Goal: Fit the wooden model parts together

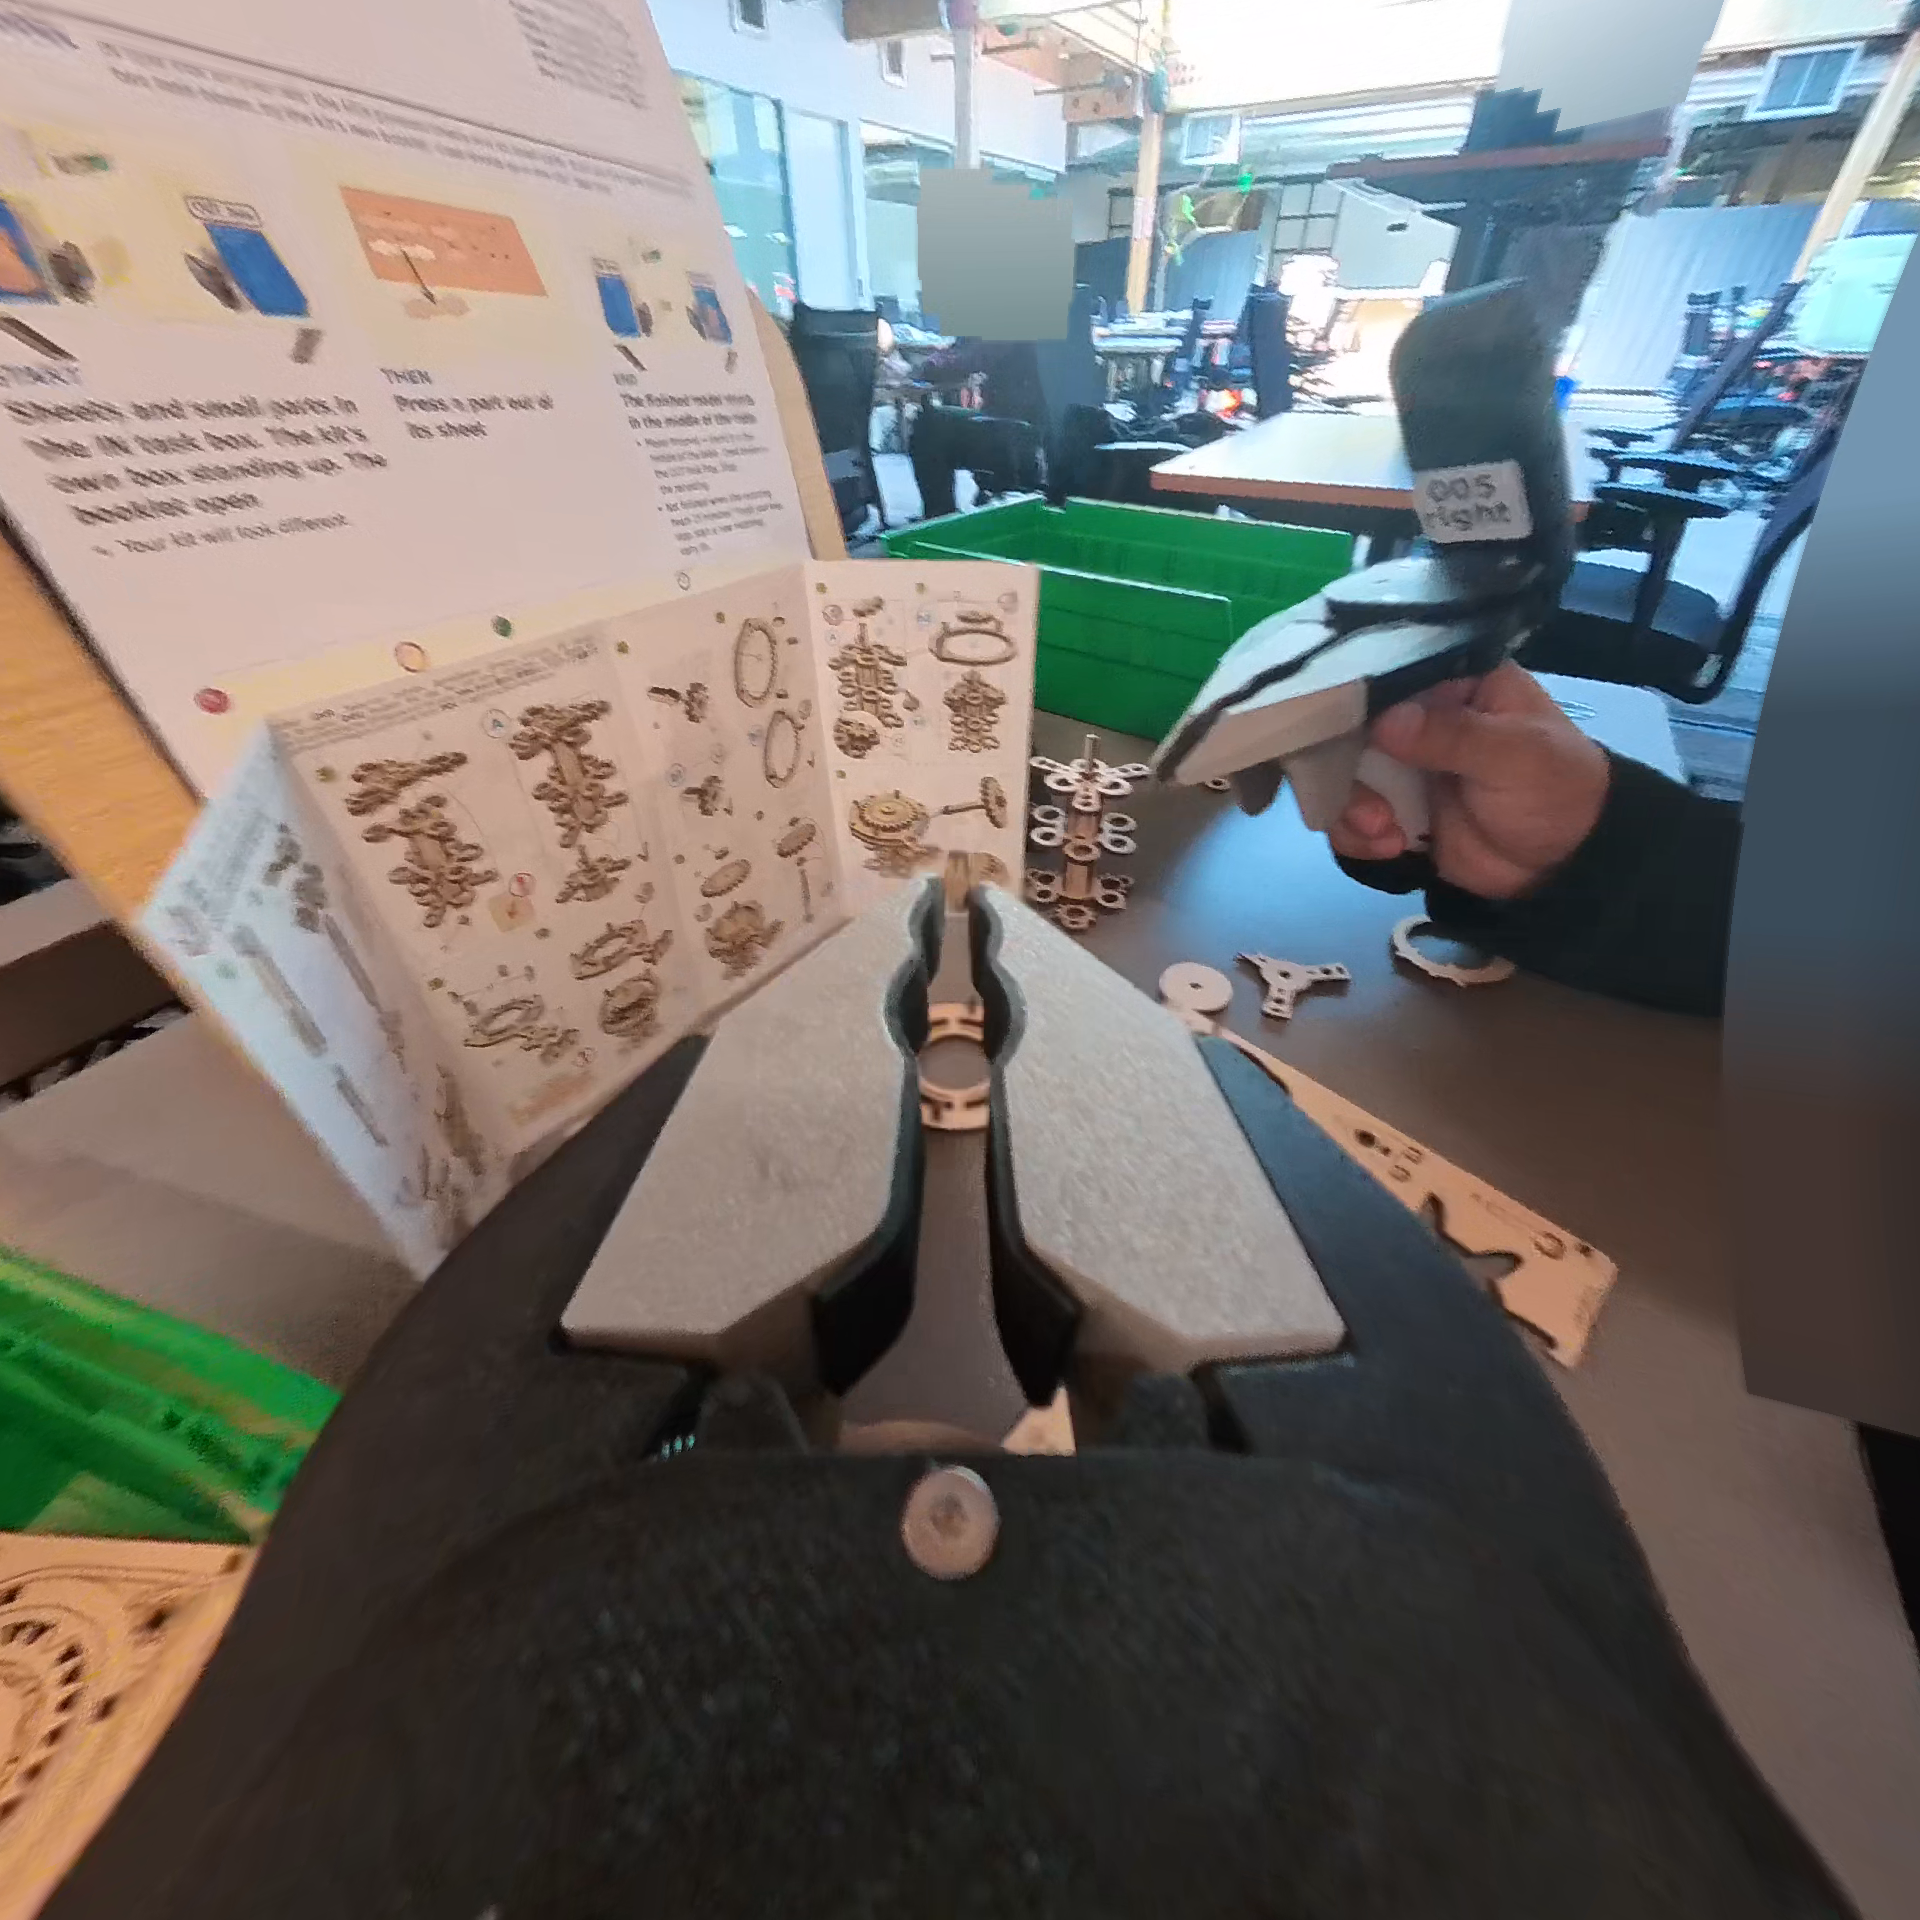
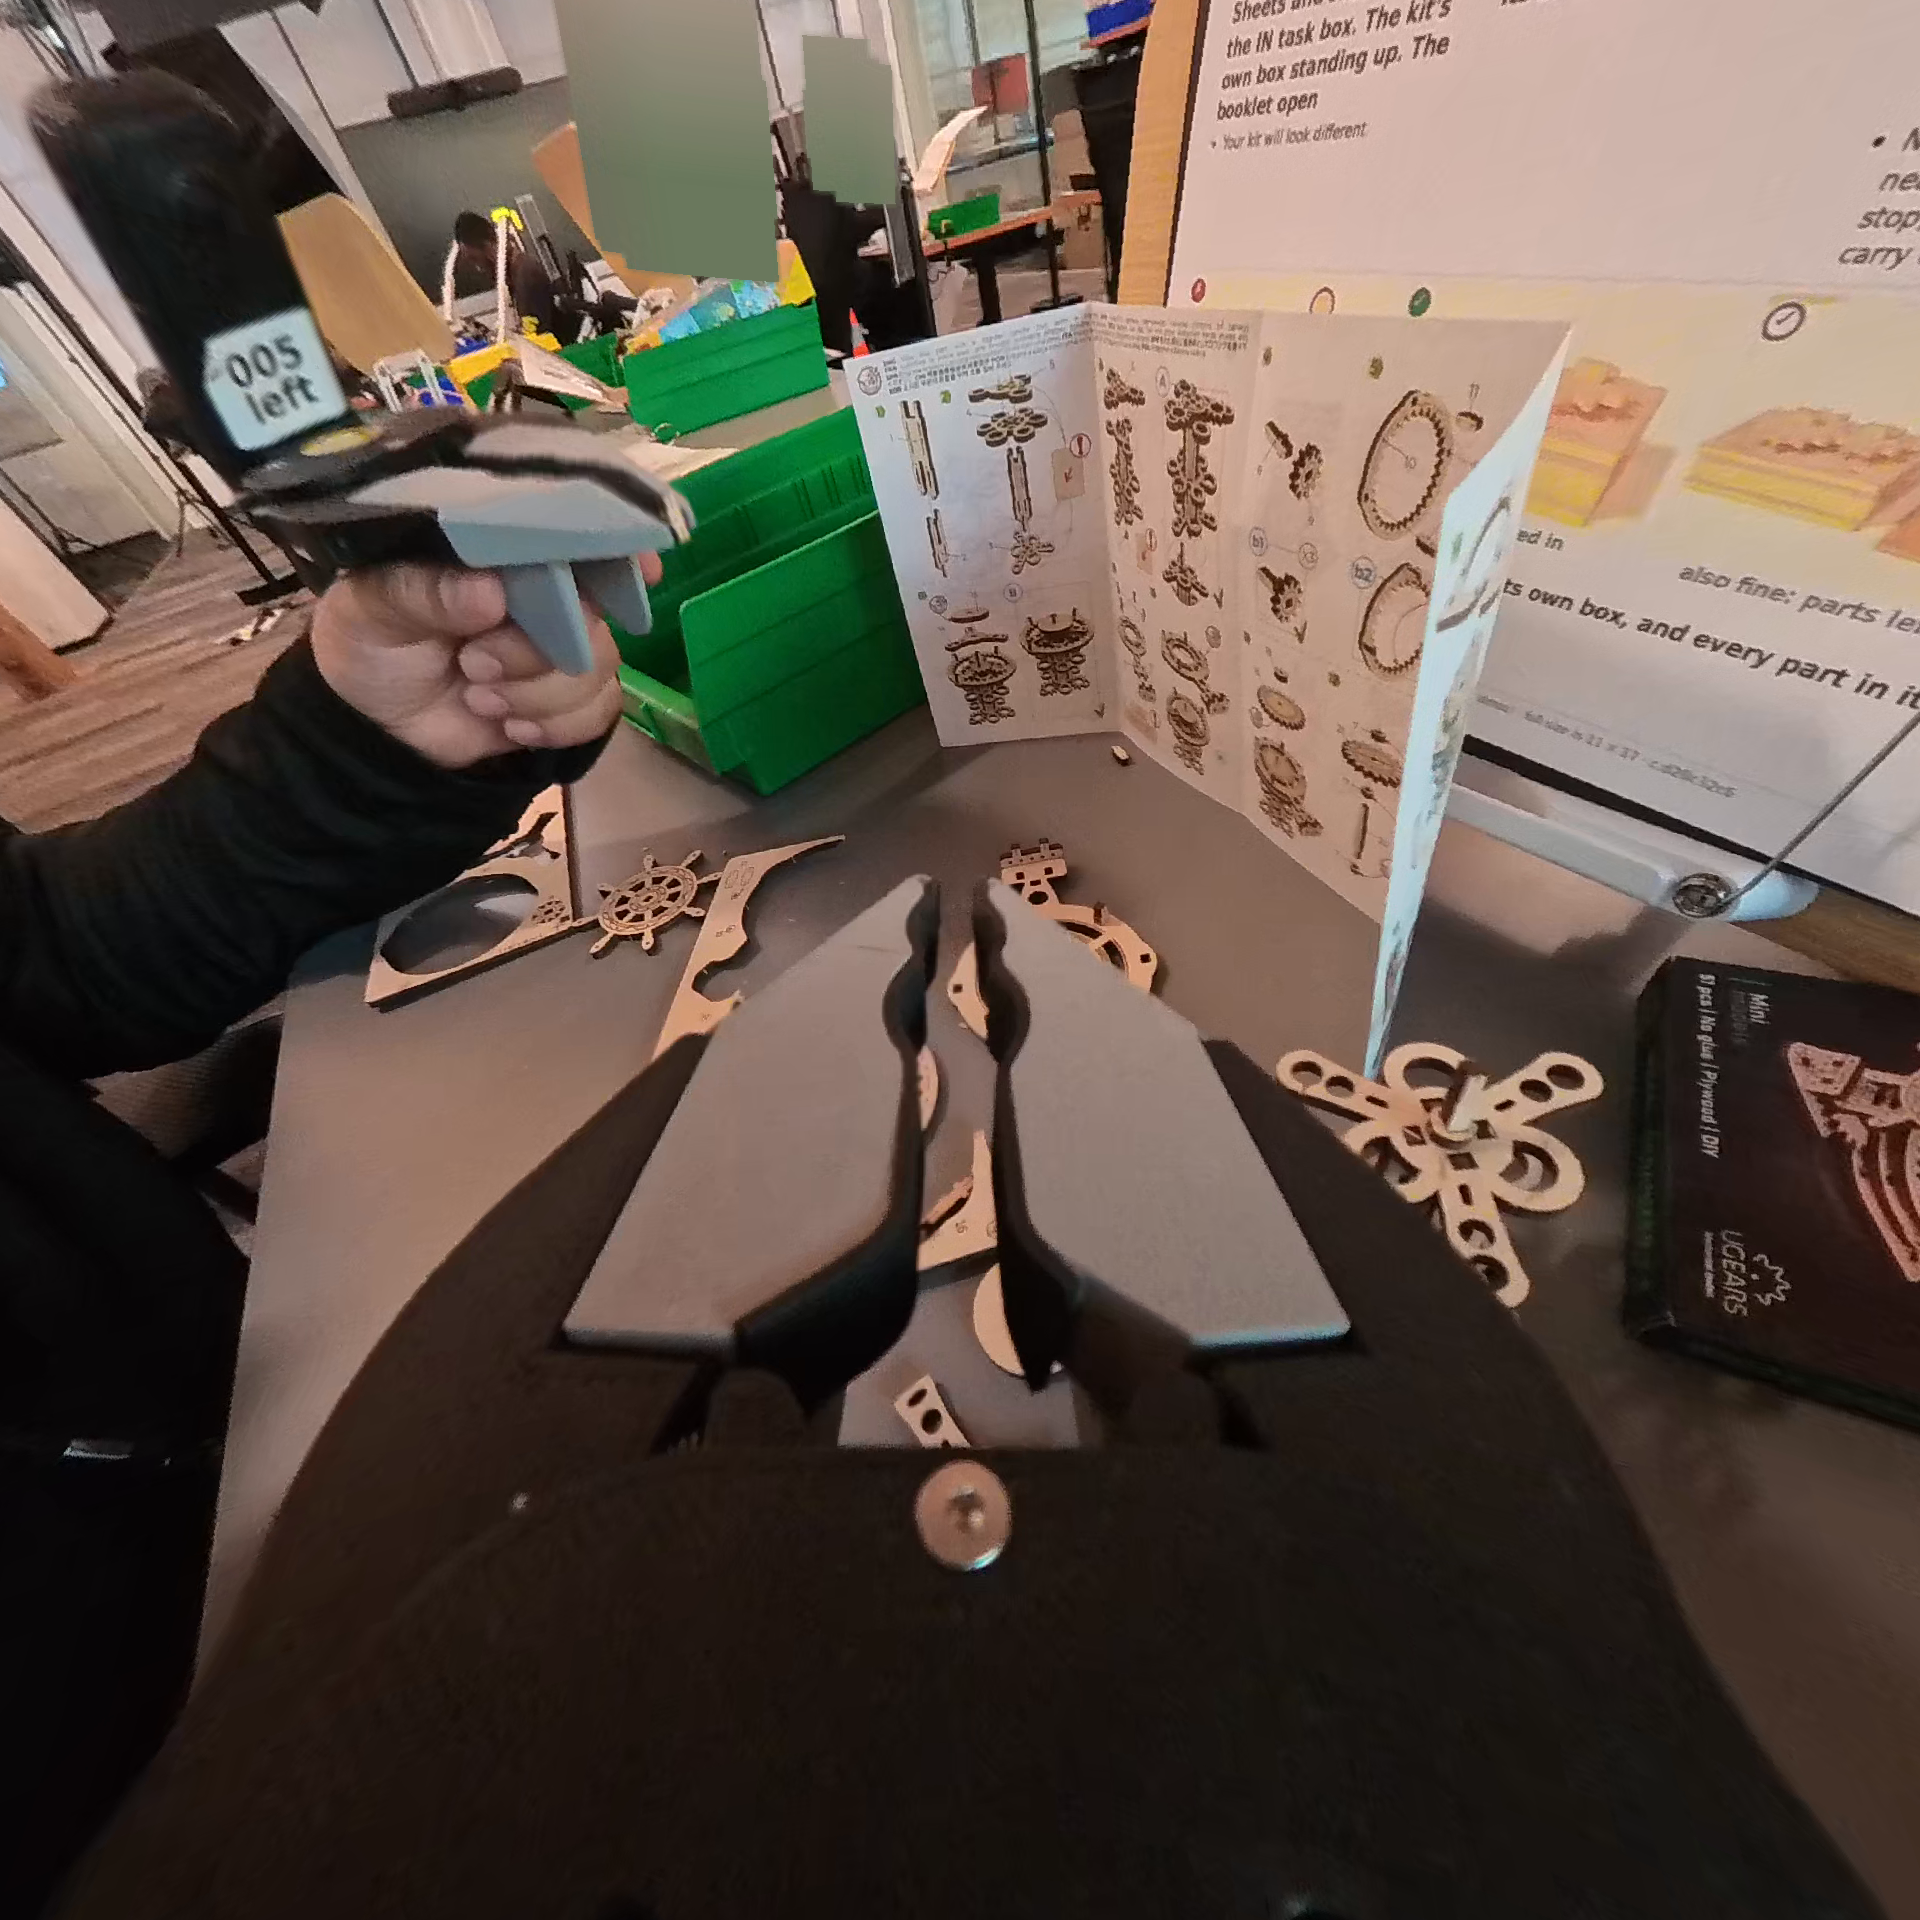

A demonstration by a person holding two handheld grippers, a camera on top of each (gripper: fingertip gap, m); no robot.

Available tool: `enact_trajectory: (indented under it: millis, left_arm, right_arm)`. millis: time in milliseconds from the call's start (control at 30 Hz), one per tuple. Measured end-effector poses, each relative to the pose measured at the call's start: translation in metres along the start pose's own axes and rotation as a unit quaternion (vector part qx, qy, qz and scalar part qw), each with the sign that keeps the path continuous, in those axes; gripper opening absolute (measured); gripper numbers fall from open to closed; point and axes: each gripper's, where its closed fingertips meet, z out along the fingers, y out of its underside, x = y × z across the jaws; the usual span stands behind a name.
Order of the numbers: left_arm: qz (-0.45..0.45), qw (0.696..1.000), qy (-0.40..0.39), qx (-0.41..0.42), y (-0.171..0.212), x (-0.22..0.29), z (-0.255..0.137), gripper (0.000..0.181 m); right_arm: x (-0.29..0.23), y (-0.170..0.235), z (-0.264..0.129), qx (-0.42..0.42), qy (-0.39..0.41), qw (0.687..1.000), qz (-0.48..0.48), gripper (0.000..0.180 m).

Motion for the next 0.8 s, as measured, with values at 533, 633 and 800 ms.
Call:
enact_trajectory:
  millis: [533, 633, 800]
  left_arm:
    - [-0.131, 0.964, 0.201, -0.113, 0.054, 0.073, 0.027, 0.000]
    - [-0.115, 0.963, 0.209, -0.126, 0.059, 0.080, 0.029, 0.000]
    - [-0.092, 0.962, 0.213, -0.144, 0.067, 0.087, 0.031, 0.000]
  right_arm:
    - [-0.061, 0.025, 0.021, -0.072, -0.140, 0.986, -0.054, 0.002]
    - [-0.068, 0.028, 0.024, -0.080, -0.156, 0.983, -0.052, 0.002]
    - [-0.074, 0.031, 0.026, -0.084, -0.171, 0.980, -0.049, 0.005]
